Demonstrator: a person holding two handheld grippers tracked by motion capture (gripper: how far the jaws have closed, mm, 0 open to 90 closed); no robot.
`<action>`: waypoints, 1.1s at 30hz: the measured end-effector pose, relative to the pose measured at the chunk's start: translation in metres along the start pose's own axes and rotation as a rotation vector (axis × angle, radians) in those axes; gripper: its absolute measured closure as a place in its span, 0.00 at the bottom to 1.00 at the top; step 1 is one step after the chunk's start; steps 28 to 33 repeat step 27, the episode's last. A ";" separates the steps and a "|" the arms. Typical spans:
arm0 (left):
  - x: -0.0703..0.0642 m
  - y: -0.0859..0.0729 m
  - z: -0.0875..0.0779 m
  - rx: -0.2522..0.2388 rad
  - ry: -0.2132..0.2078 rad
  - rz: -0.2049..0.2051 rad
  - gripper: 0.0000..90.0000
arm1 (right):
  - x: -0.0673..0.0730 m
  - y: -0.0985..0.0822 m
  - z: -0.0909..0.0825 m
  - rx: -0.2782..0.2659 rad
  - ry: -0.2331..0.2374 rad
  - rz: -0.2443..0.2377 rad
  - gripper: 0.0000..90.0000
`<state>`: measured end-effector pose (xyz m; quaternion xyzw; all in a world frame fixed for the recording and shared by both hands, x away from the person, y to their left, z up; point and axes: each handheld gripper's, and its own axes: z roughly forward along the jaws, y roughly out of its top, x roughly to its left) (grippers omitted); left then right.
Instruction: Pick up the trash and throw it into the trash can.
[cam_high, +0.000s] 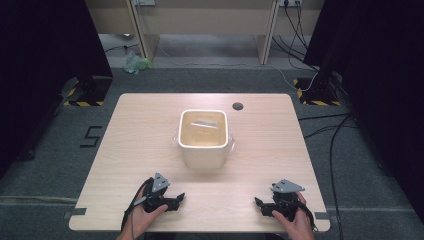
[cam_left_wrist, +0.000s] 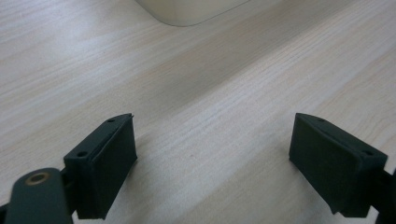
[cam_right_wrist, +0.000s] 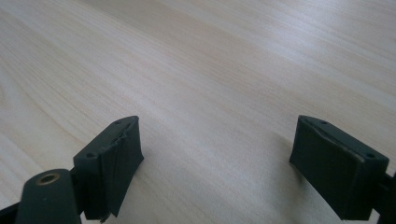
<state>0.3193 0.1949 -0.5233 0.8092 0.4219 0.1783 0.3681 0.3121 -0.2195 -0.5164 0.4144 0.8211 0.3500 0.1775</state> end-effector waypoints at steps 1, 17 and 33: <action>0.000 -0.001 -0.001 0.002 0.002 0.001 0.15 | -0.001 -0.001 0.000 -0.005 -0.001 -0.007 0.18; 0.000 -0.003 -0.004 0.011 -0.002 0.006 0.13 | -0.001 -0.002 -0.002 -0.001 -0.008 0.004 0.16; 0.000 -0.002 -0.003 0.017 -0.009 0.007 0.10 | -0.001 -0.002 -0.001 0.003 -0.007 0.002 0.15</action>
